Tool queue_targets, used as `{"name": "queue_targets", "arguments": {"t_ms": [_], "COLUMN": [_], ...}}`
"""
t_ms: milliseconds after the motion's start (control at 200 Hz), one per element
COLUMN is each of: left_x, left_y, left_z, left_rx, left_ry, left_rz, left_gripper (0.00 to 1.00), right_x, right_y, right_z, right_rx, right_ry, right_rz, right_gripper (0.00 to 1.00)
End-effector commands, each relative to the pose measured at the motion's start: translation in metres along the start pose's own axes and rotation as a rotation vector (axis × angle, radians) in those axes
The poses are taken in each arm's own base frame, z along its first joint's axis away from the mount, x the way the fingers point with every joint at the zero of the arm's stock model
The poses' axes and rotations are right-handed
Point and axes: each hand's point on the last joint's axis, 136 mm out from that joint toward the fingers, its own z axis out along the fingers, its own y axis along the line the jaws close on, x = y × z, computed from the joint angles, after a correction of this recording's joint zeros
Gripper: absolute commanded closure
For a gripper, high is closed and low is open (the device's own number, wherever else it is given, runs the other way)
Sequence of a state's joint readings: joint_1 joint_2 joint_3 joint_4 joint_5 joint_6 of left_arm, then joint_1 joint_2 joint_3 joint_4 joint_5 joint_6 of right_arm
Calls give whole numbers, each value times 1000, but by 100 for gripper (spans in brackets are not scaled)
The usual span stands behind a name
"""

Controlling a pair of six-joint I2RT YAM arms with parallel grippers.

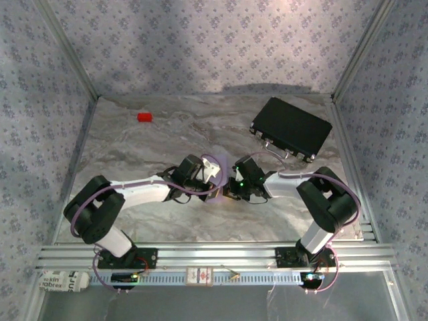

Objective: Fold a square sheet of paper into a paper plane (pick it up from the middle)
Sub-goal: Fold the triangle a second time at the center of the table.

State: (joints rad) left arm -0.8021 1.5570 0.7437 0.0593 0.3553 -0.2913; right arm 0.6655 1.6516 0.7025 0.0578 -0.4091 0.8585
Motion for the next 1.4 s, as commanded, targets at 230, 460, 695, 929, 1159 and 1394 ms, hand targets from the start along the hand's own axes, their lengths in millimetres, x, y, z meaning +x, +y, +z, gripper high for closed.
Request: {"name": "queue_targets", "arguments": {"t_ms": [230, 460, 695, 929, 1159, 1394], "left_x": [-11, -12, -12, -11, -9, -14], "left_y": [-2, 3, 4, 6, 15, 19], "left_z": [9, 12, 12, 11, 11, 13], "left_rx": [44, 25, 19, 8, -14, -7], "left_ry": [-55, -66, -68, -65, -58, -64], "left_rz": [-108, -136, -139, -136, -145, -157], "left_gripper": [100, 100, 100, 100, 100, 100], "right_x": [-5, -15, -13, -5, -2, -3], "right_y": [-22, 0, 11, -11, -28, -27], "right_z": [-12, -18, -10, 2, -2, -5], "right_rx": [126, 56, -18, 46, 94, 97], "right_ry": [24, -4, -25, -5, 5, 32], "right_rz": [-56, -71, -21, 16, 10, -30], "right_gripper": [96, 94, 94, 94, 95, 95]}}
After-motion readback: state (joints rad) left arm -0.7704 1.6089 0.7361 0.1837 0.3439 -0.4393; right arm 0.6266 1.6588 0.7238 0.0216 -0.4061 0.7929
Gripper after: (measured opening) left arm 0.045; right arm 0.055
